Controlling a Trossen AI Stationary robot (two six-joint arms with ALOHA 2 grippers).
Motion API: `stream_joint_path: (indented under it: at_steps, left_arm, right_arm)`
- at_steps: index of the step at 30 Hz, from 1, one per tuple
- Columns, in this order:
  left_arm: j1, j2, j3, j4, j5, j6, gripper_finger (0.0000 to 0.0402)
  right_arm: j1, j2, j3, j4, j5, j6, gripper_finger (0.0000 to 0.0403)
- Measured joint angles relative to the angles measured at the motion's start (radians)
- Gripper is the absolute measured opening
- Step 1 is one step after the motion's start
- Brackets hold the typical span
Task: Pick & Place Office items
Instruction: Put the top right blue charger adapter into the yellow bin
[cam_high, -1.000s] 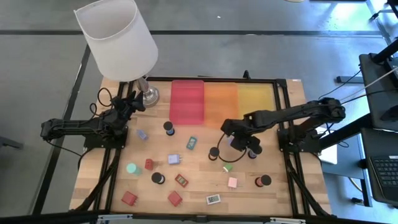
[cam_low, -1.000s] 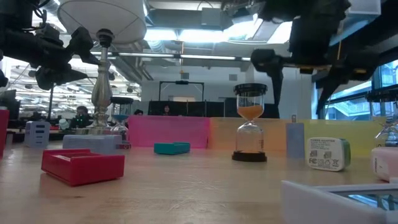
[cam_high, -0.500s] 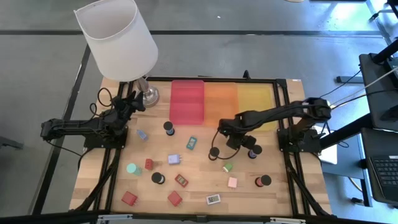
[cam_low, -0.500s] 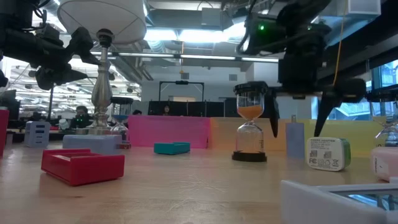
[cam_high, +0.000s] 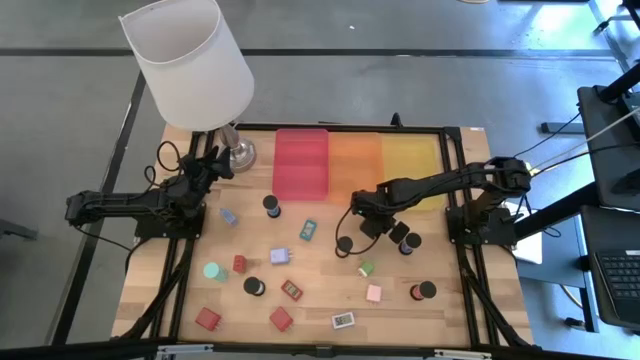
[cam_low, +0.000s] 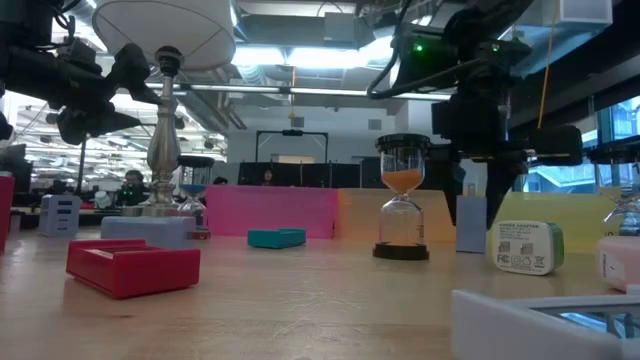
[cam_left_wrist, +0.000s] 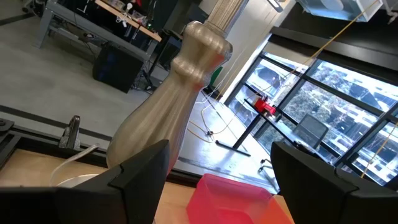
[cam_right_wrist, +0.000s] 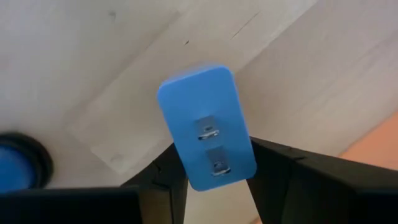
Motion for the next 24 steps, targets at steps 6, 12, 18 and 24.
stream_joint_path:
  at_steps: [6, 12, 18, 24]
  left_arm:
    - [0.0, 0.0, 0.0, 0.0, 0.0, 0.0, 0.0276]
    - [0.0, 0.0, 0.0, 0.0, 0.0, 0.0, 0.0276]
    - [0.0, 0.0, 0.0, 0.0, 0.0, 0.0, 0.0276]
    - [0.0, 0.0, 0.0, 0.0, 0.0, 0.0, 0.0276]
  right_arm:
    - [-0.004, -0.023, -0.003, -0.021, -0.02, 0.138, 0.0123]
    - [-0.052, -0.184, -0.003, -0.065, -0.028, 0.269, 0.0123]
    - [-0.154, -0.393, -0.003, -0.039, -0.043, 0.401, 0.0123]
    - [-0.306, -0.501, -0.001, -0.052, 0.16, 0.661, 0.0123]
